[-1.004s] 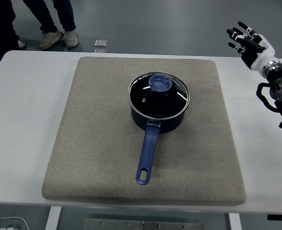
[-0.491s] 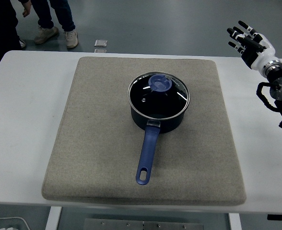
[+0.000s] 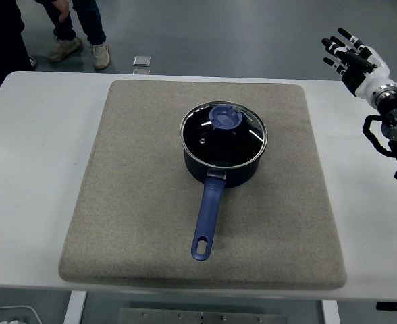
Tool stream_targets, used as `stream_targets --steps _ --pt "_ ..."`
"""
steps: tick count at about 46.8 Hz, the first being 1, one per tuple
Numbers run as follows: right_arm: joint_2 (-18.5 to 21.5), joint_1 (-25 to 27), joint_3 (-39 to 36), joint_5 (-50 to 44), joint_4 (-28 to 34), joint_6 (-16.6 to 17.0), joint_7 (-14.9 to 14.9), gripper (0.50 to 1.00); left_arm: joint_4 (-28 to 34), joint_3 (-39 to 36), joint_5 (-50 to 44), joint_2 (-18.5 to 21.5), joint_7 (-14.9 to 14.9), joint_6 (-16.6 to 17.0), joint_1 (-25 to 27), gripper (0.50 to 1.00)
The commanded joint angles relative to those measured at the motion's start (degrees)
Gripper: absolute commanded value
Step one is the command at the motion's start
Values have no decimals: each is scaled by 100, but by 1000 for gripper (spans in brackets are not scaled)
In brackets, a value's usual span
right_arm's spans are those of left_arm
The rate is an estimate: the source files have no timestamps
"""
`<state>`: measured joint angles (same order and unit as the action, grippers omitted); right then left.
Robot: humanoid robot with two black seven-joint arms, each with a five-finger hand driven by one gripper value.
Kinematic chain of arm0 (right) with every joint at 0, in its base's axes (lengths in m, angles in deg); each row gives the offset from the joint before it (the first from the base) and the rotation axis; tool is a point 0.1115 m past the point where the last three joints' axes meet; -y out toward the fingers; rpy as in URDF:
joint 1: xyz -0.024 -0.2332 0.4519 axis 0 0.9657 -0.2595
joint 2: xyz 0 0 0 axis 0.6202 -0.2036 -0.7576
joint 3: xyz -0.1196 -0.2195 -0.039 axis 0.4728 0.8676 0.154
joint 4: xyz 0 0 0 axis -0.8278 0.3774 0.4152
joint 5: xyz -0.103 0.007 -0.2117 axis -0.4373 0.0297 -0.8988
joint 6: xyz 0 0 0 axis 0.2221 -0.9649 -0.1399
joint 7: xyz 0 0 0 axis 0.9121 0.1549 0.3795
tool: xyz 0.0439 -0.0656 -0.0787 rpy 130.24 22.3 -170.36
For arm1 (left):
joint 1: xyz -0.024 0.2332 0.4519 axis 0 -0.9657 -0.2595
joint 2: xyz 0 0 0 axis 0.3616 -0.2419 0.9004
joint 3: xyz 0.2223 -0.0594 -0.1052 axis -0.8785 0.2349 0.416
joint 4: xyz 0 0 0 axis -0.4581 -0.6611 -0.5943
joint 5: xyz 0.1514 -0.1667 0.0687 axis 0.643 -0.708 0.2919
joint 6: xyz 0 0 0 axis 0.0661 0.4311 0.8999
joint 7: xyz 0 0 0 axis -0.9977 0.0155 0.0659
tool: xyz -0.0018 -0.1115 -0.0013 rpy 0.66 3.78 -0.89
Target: Lift the pot lid and place it to the right of the pot.
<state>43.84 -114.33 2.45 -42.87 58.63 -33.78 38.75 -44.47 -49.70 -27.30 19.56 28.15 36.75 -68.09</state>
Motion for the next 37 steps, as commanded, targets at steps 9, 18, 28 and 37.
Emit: stream_targets --steps 9,18,28,37 --pt "-31 -18 17 -7 35 -2 -1 901 4 0 0 0 -5 0 0 1000" --pt "-66 0 26 -7 44 -2 -1 903 -4 0 0 0 4 0 0 1000" --pt "-145 8 35 -7 17 -11 -1 901 -4 0 0 0 4 0 0 1000" --pt "-181 -27 53 -7 35 -20 8 901 -4 0 0 0 4 0 0 1000"
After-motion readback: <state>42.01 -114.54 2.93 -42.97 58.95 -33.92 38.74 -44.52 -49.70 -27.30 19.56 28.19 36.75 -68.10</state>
